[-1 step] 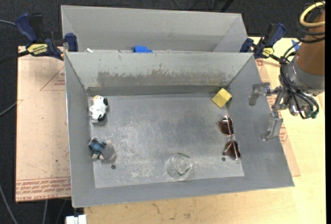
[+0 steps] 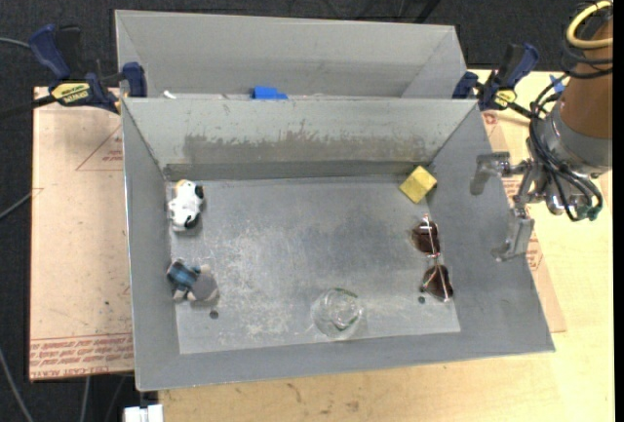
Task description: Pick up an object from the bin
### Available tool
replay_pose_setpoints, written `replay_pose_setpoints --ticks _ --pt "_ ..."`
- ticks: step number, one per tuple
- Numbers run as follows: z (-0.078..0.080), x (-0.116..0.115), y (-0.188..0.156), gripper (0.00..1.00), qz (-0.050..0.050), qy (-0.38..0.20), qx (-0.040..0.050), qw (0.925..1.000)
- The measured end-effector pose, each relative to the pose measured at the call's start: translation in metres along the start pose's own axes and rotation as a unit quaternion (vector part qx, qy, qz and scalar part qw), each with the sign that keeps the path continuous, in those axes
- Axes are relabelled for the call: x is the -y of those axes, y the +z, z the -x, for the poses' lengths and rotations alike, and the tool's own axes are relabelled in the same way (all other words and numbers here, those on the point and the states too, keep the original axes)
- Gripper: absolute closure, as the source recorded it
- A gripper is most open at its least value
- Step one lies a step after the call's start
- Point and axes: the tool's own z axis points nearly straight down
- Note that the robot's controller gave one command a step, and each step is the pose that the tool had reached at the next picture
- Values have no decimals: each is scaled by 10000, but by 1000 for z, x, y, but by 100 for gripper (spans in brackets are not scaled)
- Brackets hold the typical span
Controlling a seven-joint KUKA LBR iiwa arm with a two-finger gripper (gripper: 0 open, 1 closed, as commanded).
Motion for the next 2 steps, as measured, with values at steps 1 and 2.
replay_pose_setpoints --ticks 1,2 --pt "24 -47 28 0 -10 -152 17 9999" --pt "16 -61 68 0 20 -1305 9 9914"
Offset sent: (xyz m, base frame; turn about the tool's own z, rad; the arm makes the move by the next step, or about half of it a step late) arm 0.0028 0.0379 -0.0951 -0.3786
